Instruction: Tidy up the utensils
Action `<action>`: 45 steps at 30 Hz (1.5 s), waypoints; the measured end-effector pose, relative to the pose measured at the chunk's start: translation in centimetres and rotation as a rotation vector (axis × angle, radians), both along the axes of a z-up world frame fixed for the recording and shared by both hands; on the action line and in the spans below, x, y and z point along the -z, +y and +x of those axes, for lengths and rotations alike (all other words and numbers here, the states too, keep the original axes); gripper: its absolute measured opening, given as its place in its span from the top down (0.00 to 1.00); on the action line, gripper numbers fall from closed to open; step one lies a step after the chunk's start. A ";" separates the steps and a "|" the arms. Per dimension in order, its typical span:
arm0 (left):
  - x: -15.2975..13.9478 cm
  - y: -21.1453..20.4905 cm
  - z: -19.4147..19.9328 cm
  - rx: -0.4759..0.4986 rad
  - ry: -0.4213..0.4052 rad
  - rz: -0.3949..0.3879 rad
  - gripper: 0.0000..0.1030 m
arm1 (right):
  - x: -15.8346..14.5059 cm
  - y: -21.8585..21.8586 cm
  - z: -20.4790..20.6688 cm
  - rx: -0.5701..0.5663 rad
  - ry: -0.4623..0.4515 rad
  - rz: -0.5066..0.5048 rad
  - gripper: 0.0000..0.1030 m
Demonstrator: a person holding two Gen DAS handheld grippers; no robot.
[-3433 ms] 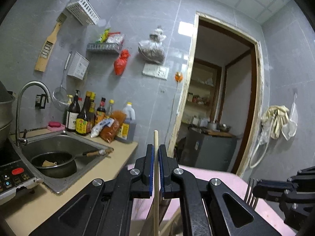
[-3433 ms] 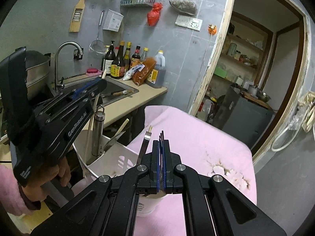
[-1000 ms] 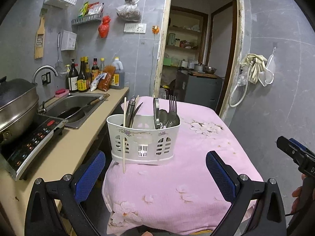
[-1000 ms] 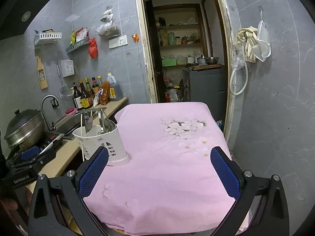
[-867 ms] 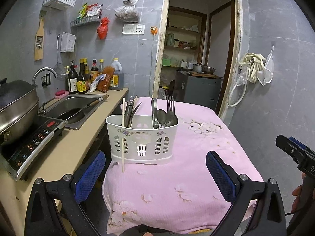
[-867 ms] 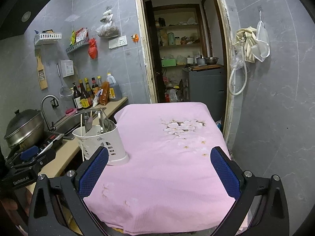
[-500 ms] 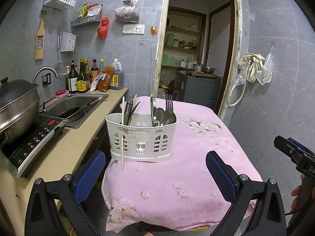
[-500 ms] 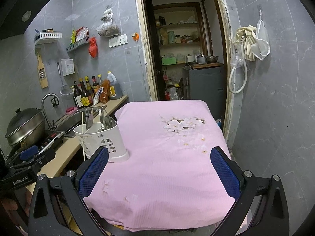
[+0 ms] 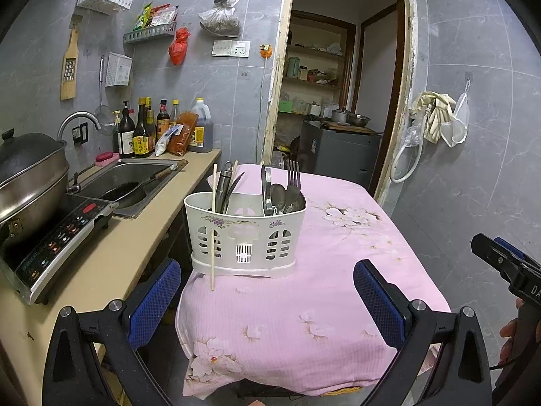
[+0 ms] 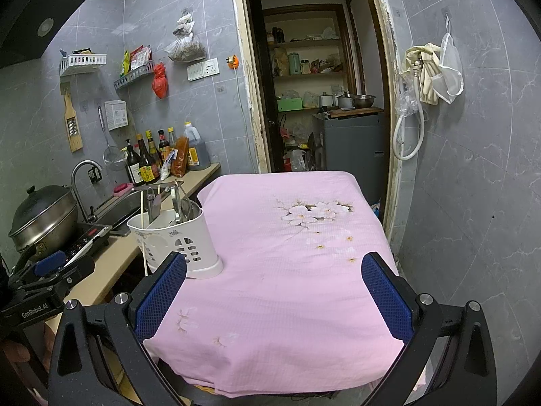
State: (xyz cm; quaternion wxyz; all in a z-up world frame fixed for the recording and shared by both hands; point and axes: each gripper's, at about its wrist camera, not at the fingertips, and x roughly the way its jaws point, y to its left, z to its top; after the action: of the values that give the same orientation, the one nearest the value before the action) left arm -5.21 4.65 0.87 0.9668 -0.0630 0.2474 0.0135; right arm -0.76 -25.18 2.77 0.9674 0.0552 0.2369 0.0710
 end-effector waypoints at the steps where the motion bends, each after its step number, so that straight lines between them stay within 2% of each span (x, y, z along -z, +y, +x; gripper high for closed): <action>1: 0.0 0.0 0.0 0.000 0.000 0.001 0.00 | 0.0 0.0 0.0 -0.001 0.000 0.000 0.01; 45: 0.0 0.4 0.1 0.003 0.001 0.001 0.00 | 0.2 0.4 -0.5 -0.001 0.008 -0.003 0.01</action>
State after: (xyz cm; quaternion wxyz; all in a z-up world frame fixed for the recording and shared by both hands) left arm -5.10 5.03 0.88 0.9667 -0.0623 0.2478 0.0122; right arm -1.22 -24.83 2.61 0.9665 0.0541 0.2408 0.0711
